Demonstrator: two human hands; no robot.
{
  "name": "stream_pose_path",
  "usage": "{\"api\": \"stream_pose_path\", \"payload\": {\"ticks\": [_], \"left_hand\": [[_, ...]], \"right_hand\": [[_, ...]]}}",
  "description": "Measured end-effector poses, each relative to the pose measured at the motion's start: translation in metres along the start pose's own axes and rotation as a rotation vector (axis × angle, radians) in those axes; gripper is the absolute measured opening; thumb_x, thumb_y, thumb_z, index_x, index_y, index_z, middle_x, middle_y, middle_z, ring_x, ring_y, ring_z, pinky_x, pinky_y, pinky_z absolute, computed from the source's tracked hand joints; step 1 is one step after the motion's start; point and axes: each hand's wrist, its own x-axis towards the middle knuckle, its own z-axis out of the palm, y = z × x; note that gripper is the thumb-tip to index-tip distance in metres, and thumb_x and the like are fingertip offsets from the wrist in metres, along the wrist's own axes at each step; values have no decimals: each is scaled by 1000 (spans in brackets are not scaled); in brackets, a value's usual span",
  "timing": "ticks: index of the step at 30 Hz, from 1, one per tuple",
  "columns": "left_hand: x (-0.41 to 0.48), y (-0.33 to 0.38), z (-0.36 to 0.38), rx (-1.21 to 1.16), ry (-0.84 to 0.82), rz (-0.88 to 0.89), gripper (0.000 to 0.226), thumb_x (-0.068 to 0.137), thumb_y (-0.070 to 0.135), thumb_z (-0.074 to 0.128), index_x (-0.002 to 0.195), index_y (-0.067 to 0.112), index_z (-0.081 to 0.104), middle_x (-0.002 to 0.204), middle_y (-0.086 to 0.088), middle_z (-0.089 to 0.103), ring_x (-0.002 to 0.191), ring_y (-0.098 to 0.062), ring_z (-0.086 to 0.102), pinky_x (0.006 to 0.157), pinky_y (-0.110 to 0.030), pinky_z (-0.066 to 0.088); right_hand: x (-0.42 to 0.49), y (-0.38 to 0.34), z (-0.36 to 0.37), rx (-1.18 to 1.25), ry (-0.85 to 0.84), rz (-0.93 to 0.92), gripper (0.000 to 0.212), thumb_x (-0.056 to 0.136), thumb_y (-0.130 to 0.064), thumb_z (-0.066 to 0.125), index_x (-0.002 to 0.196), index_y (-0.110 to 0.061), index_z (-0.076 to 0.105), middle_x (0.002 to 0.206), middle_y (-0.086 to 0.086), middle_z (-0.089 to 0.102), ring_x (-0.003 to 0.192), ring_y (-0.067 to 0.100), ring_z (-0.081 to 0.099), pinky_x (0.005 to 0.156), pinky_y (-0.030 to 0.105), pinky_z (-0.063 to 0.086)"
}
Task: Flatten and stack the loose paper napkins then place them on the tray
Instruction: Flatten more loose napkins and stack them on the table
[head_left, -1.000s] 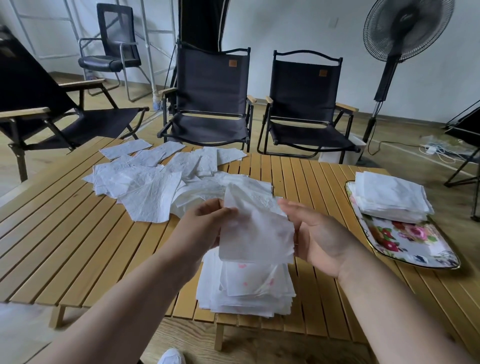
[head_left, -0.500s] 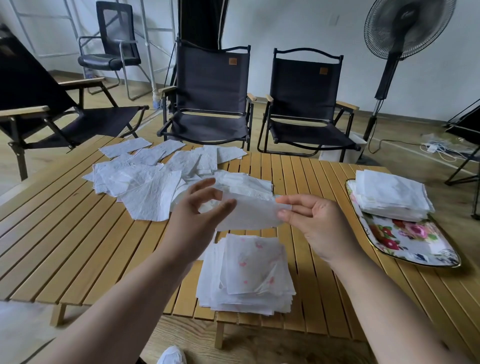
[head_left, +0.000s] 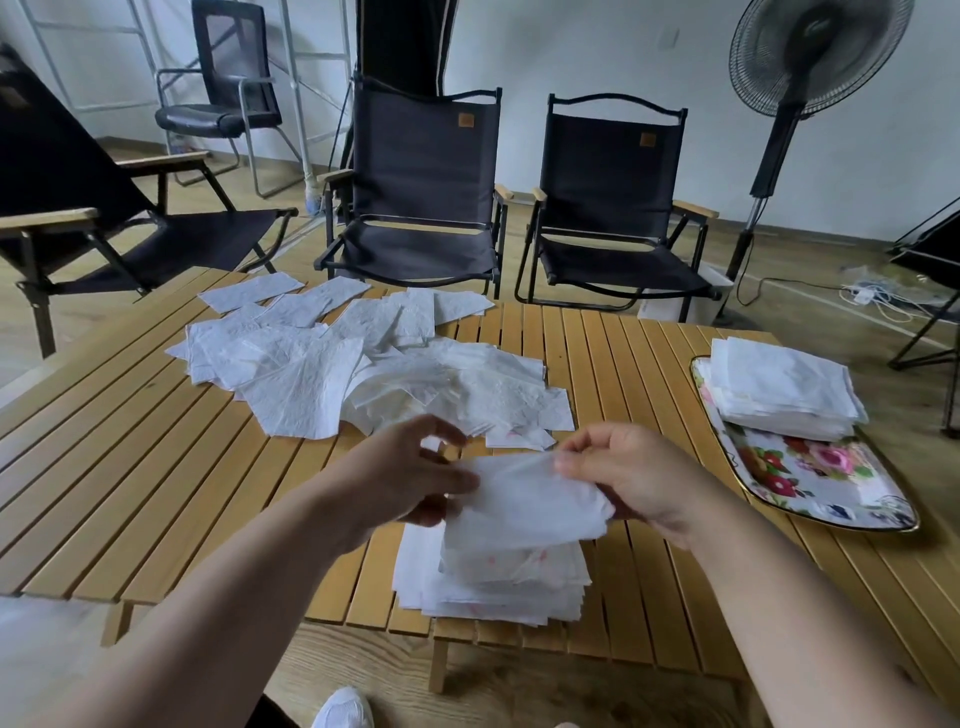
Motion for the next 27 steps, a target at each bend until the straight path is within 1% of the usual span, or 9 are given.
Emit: {"api": "stream_pose_path", "payload": {"ticks": [2, 6, 12, 14, 17, 20, 23, 25, 27], "left_hand": [[2, -5, 0, 94, -21, -37, 31, 84, 7, 77, 109, 17, 64, 97, -16, 69, 60, -17, 65, 57, -26, 54], [6, -11, 2, 250, -17, -34, 25, 88, 8, 74, 109, 15, 63, 100, -19, 69, 60, -20, 67, 56, -27, 56], [19, -22, -4, 518, 91, 37, 19, 93, 36, 67, 105, 24, 62, 83, 3, 75, 66, -11, 69, 59, -26, 52], [25, -26, -8, 555, 162, 92, 18, 94, 37, 63, 108, 26, 62, 89, 8, 72, 74, -11, 68, 65, -27, 54], [35, -36, -13, 528, 260, 159, 17, 97, 29, 59, 114, 28, 62, 102, 15, 65, 82, -8, 64, 63, -22, 49], [56, -46, -18, 575, 310, 206, 23, 97, 24, 58, 118, 30, 63, 123, 9, 63, 106, -9, 60, 77, -24, 43], [79, -47, -21, 616, 340, 285, 25, 96, 24, 60, 119, 32, 63, 132, 10, 57, 115, -10, 55, 85, -23, 40], [97, -46, -22, 698, 356, 336, 30, 96, 27, 61, 125, 34, 61, 144, 9, 49, 132, -15, 44, 102, -28, 39], [111, -52, -20, 808, 351, 336, 40, 95, 35, 60, 134, 39, 54, 158, 10, 31, 148, -22, 21, 118, -40, 25]], "right_hand": [[3, 8, 3, -186, -70, 73, 14, 92, -19, 72, 98, -7, 71, 72, 3, 64, 56, 13, 58, 51, 25, 48], [12, 16, 10, -436, -54, 79, 15, 91, -30, 72, 90, -15, 70, 66, -5, 66, 50, 8, 59, 54, 26, 46], [23, 25, 6, -415, 67, 86, 24, 93, -37, 68, 82, -15, 69, 70, -2, 73, 56, 11, 63, 55, 27, 44], [29, 33, 6, -331, 181, 53, 18, 93, -31, 67, 81, -18, 69, 73, -3, 73, 60, 11, 64, 55, 25, 44], [42, 49, 7, -293, 338, -22, 6, 93, -23, 67, 88, -23, 69, 84, -6, 71, 80, 12, 67, 62, 22, 45], [66, 59, 8, -297, 414, -81, 13, 92, -20, 69, 104, -27, 67, 100, -13, 67, 96, 6, 61, 65, 15, 41], [93, 64, 11, -289, 416, -138, 30, 92, -20, 70, 119, -31, 64, 115, -18, 62, 109, 4, 57, 71, 12, 41], [108, 69, 14, -329, 368, -160, 38, 94, -20, 69, 128, -33, 60, 125, -19, 56, 119, 1, 48, 85, 15, 43], [119, 77, 19, -398, 330, -208, 43, 95, -17, 65, 134, -33, 58, 139, -17, 51, 132, 2, 40, 104, 24, 40]]}}
